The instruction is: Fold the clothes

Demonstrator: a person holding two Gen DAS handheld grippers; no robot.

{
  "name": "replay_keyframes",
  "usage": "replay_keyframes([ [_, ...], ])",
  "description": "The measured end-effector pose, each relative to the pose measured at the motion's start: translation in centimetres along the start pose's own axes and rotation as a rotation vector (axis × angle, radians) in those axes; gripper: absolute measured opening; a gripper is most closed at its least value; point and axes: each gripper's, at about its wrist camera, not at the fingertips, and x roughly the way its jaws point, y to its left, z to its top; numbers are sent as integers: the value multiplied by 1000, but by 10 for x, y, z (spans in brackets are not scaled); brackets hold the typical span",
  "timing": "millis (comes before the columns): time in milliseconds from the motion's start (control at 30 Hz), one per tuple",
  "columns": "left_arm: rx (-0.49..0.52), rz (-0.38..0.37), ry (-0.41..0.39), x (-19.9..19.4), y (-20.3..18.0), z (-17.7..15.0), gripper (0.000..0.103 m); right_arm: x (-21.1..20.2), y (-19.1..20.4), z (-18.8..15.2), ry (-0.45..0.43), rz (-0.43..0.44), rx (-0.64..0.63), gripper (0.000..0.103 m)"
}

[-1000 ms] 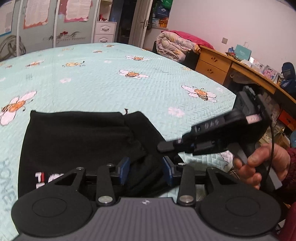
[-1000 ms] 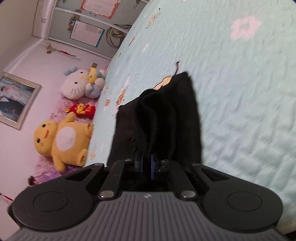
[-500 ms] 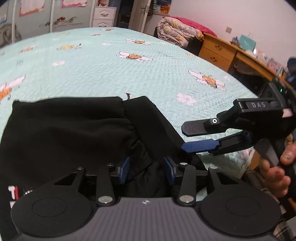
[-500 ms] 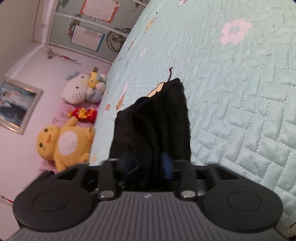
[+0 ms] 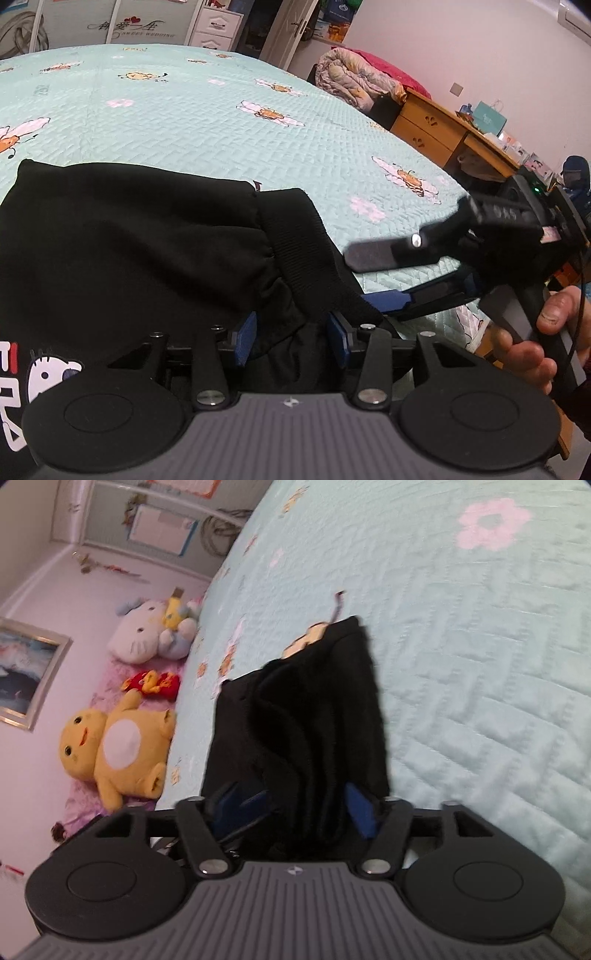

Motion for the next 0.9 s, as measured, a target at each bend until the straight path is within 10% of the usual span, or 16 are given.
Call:
replay_keyframes([
  [133,2,4,-14,-3,-3,-3,46,9,-9,4,1,66,13,70],
  [267,-26,-1,-32,-15,-1,-5,45,8,-12,-1,-20,18,8,20],
  [500,-108,59,-188,-85,28,-11,45,-15,29,-11,-98,16,-80,16],
  [900,-241,139,-134,-87,79,-27,46,-25,-7,-28,-156,-79,-20,16],
])
